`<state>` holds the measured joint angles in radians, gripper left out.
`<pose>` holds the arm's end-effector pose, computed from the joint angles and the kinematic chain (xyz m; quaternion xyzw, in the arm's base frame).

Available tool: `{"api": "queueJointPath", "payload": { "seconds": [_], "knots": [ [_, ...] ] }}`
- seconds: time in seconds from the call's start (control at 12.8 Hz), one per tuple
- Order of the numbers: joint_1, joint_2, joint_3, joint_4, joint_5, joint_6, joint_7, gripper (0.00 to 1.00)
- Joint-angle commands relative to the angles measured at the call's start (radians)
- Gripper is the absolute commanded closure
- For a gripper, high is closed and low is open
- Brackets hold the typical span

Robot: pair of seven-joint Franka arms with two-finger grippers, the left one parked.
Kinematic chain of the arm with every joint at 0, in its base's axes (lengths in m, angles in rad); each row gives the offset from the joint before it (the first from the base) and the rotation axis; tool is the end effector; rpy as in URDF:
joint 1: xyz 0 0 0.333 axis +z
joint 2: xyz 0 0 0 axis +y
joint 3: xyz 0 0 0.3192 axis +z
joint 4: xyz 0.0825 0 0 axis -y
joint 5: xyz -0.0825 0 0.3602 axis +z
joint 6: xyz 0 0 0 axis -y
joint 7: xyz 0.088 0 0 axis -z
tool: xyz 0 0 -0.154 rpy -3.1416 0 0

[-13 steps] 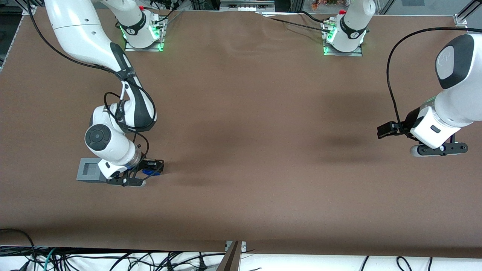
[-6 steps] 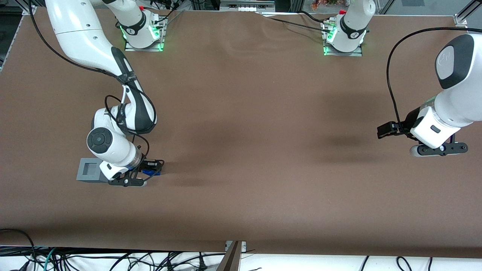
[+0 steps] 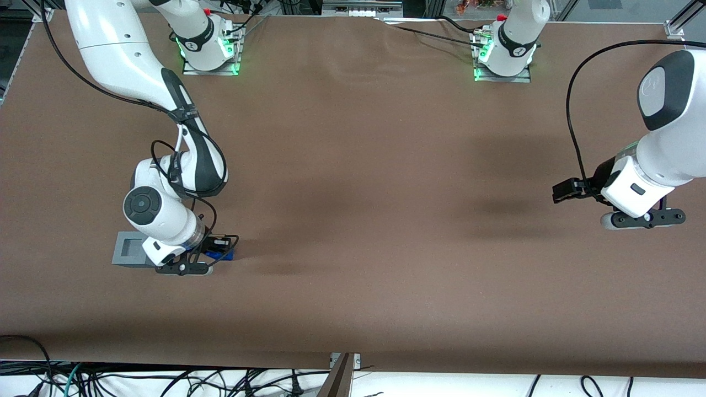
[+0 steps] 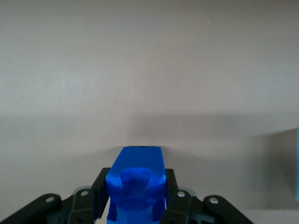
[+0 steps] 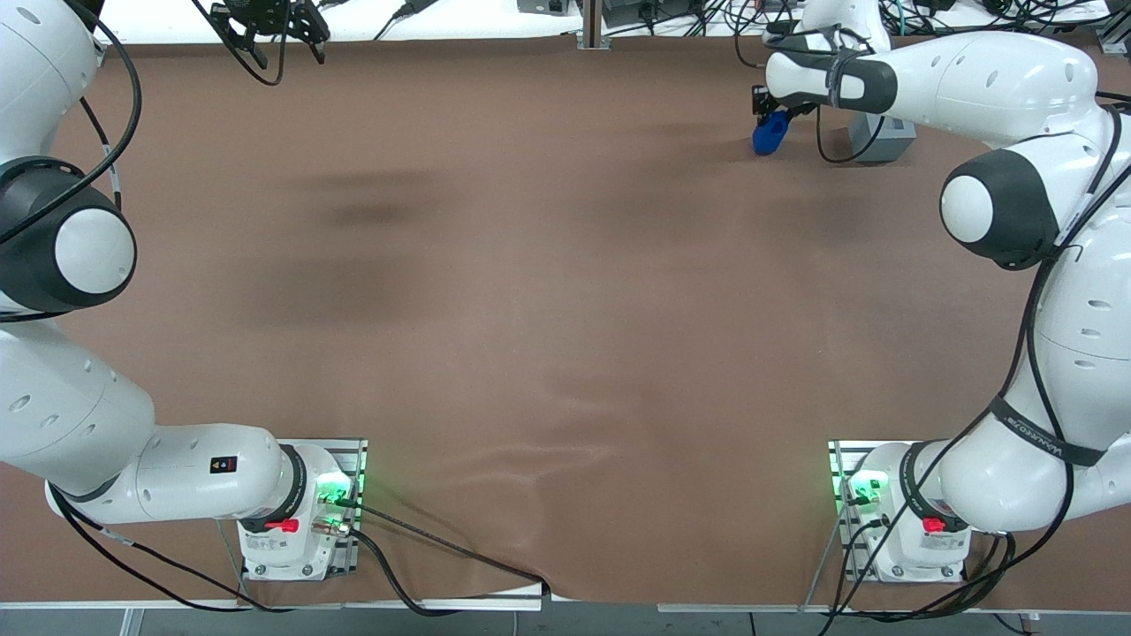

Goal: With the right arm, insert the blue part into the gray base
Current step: 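Carry the blue block over the gray base's recess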

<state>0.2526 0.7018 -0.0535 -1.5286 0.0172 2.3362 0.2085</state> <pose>0.6929 0.1460 0.2247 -0.9985 0.0031 -0.0544 0.0006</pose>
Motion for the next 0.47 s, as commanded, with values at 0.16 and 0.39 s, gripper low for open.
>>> {"api": "queueJointPath", "payload": {
  "seconds": [0.16, 0.39],
  "knots": [
    [-0.012, -0.122, -0.103, 0.001, -0.028, -0.115, -0.186, 0.84],
    [-0.056, -0.145, -0.167, 0.001, -0.002, -0.142, -0.326, 0.83]
  ]
}}
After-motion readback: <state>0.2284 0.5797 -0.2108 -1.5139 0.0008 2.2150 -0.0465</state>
